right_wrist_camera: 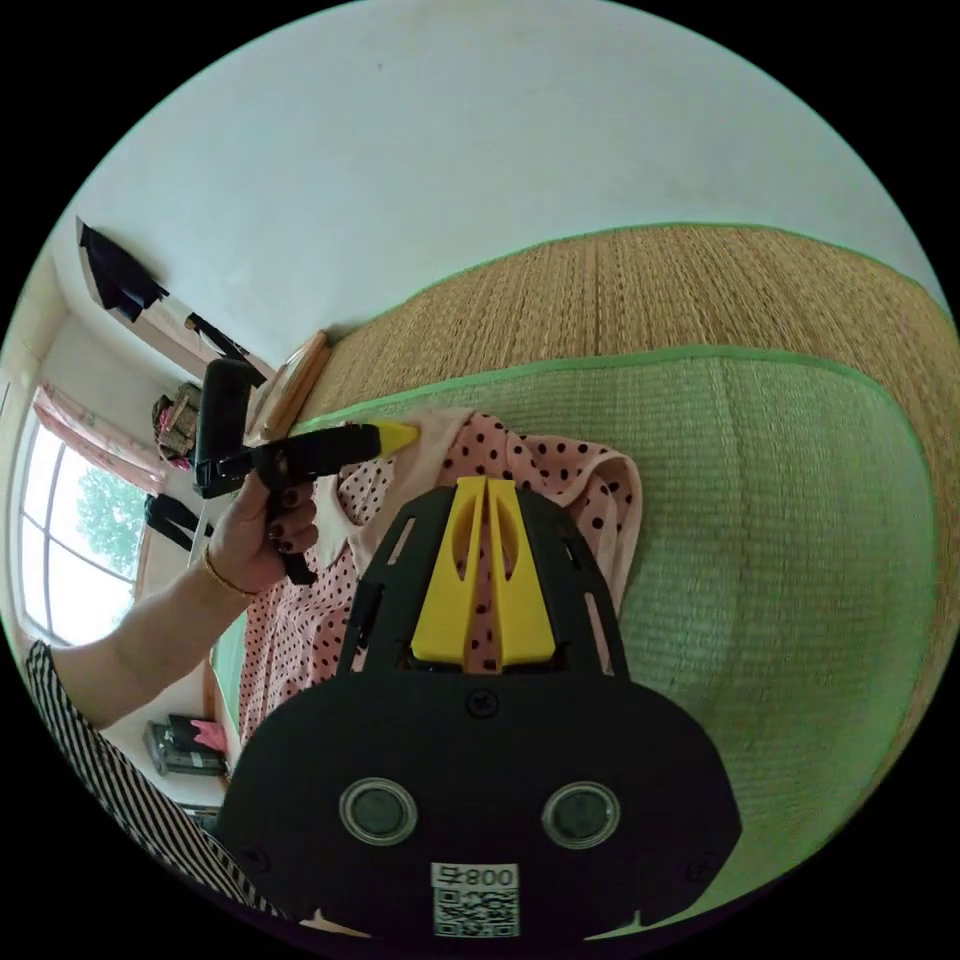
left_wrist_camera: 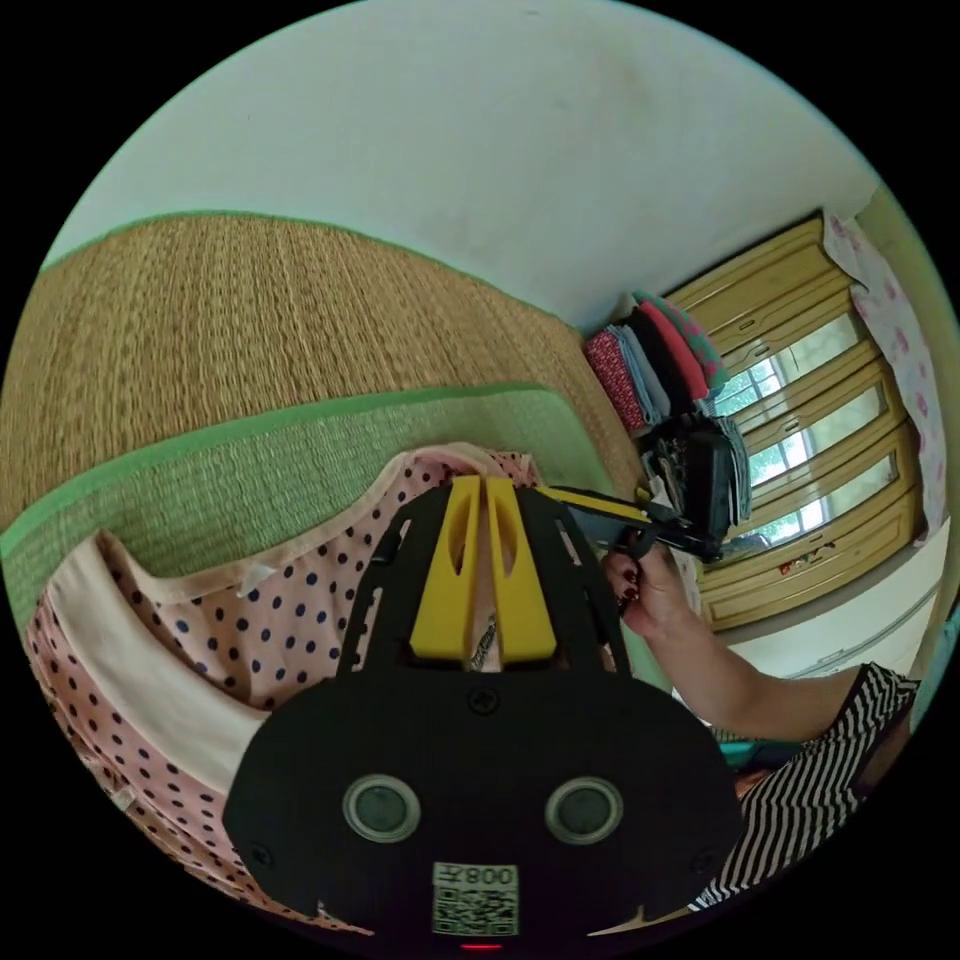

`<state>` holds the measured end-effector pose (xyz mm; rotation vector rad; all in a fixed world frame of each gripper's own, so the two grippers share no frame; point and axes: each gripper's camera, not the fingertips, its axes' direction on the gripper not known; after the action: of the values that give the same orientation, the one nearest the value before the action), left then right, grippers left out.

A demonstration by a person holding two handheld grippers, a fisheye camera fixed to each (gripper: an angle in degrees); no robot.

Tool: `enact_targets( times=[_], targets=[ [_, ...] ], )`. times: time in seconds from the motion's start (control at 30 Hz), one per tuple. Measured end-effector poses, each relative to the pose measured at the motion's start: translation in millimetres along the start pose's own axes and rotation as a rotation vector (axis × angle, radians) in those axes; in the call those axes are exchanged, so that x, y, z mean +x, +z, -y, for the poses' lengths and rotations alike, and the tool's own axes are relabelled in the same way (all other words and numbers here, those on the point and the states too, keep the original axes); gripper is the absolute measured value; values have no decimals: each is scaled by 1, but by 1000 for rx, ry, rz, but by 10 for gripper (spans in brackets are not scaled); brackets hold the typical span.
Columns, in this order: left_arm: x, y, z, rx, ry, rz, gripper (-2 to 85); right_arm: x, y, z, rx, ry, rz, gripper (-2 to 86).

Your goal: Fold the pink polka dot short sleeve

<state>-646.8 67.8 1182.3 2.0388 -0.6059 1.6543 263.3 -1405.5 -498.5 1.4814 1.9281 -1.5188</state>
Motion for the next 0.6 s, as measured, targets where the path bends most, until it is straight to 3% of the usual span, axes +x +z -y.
enact_targets(
  times=[0.1,0.3,0.6],
  targets=[
    [5,-11,10,41,-13,59,9,8,-1,1,-3,45,-37,1],
    [2,2,19,-39,-87,148,11,14,6,4,-42,89,-76,0],
    [27,-37,10,47,-43,115,28,-1,3,3,-29,49,-225,0]
  ],
)
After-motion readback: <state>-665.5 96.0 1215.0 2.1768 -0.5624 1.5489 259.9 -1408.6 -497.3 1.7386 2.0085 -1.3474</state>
